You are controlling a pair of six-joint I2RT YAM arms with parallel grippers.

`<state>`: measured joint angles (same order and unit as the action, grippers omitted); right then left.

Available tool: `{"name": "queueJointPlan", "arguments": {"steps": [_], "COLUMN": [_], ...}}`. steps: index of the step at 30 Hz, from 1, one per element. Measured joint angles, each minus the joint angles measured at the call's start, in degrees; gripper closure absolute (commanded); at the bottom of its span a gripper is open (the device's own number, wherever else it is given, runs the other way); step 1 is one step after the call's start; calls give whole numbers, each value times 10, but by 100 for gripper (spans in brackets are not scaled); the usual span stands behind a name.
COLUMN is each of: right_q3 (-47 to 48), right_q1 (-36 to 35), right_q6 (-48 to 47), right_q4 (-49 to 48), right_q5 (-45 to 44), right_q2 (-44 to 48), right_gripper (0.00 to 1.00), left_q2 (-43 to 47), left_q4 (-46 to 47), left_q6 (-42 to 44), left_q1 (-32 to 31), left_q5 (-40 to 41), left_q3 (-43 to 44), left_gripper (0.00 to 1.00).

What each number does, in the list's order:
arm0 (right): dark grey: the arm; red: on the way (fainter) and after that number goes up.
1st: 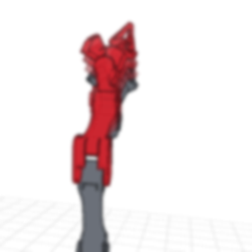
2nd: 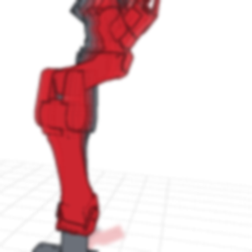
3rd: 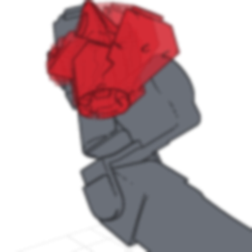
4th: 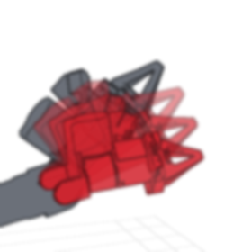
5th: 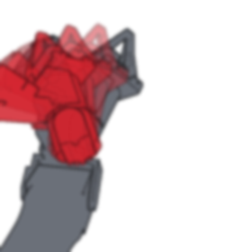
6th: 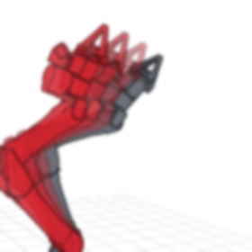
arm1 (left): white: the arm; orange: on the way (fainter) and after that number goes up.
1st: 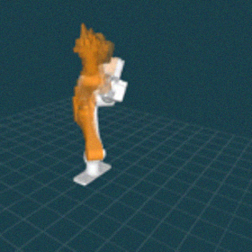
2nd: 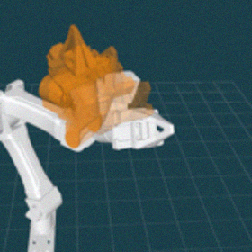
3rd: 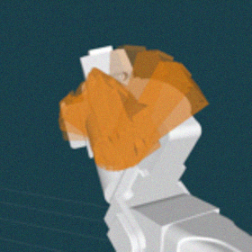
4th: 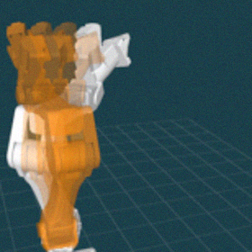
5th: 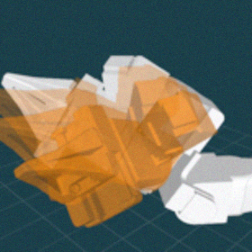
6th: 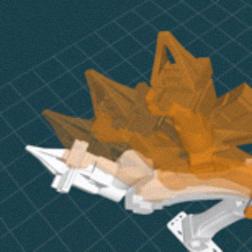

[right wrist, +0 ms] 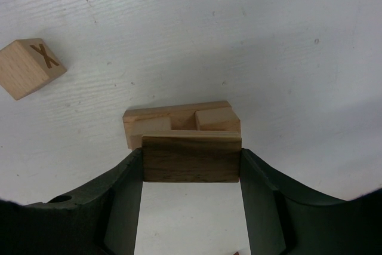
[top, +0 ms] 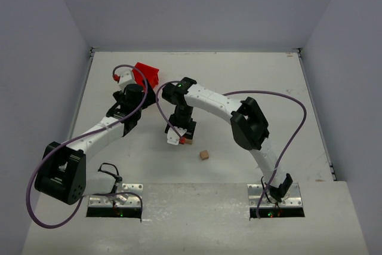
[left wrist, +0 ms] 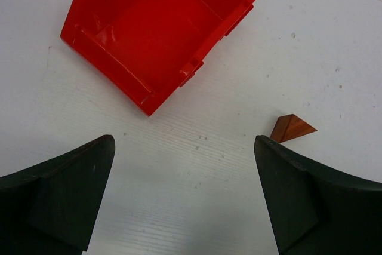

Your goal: Build the wood block tower

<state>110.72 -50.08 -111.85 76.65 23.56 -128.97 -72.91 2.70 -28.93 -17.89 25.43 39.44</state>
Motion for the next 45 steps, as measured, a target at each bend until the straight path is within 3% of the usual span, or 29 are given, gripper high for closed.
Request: {"name": "queueJointPlan", "arguments": {"steps": [15, 36, 38, 41, 45], "right_q3": [4, 9, 7, -3, -31], "right_q1": [0, 0, 0, 0, 0], "right_q6": [0, 0, 0, 0, 0], "right_q4": [1, 1, 1, -1, -2], "right_q5": [-10, -10, -10, -10, -5], "right_q2": [-16, -21, -20, -11, 22], "right_gripper": [42, 20, 16, 1, 1], "left_q2": [-10, -14, -14, -14, -14], "left_q4": [3, 3, 3, 3, 3], "left_q6": [0, 0, 0, 0, 0], "left_q1": [4, 4, 4, 4, 4], "left_q5": [-4, -11, -12, -12, -12], "left_q3": [7, 7, 7, 7, 7], "left_gripper": [0, 0, 0, 0, 0]}}
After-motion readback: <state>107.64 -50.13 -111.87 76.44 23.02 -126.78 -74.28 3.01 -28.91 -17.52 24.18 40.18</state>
